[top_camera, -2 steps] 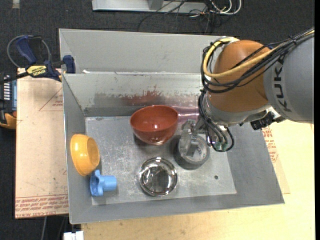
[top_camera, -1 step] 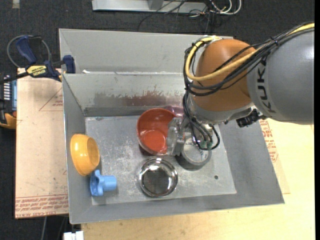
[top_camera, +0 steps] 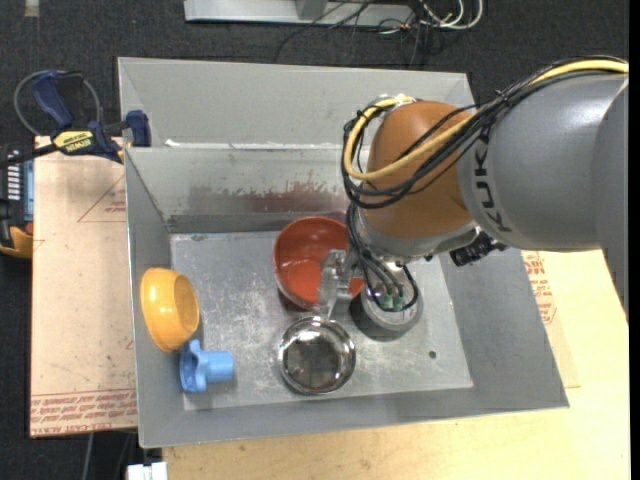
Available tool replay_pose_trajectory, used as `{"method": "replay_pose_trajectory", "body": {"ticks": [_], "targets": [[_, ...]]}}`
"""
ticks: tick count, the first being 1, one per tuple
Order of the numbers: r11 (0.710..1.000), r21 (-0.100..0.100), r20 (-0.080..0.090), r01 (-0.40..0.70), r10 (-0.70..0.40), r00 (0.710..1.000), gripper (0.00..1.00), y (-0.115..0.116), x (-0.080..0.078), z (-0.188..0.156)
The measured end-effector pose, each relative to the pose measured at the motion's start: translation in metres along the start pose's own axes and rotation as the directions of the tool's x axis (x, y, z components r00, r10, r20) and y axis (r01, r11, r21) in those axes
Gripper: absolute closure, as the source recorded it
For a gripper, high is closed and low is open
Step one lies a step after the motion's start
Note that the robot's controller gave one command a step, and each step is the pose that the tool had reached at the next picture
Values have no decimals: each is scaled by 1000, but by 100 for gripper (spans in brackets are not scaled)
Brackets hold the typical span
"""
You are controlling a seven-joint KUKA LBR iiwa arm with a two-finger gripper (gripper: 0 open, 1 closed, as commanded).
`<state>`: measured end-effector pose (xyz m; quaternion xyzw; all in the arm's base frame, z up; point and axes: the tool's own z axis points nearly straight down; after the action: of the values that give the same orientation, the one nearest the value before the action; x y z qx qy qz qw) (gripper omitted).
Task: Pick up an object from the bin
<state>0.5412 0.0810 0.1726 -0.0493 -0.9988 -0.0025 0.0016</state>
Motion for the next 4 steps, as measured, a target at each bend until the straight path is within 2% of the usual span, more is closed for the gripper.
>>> {"method": "replay_pose_trajectory", "body": {"ticks": [1, 2, 3, 4], "targets": [[1000, -1, 11, 23, -23, 1000, 100, 7, 4, 4], [945, -1, 0, 327, -327, 945, 100, 36, 48, 88], [956, 0, 18, 292, -292, 956, 0, 47, 52, 49], [957, 0, 18, 291, -291, 957, 0, 47, 52, 49]]}}
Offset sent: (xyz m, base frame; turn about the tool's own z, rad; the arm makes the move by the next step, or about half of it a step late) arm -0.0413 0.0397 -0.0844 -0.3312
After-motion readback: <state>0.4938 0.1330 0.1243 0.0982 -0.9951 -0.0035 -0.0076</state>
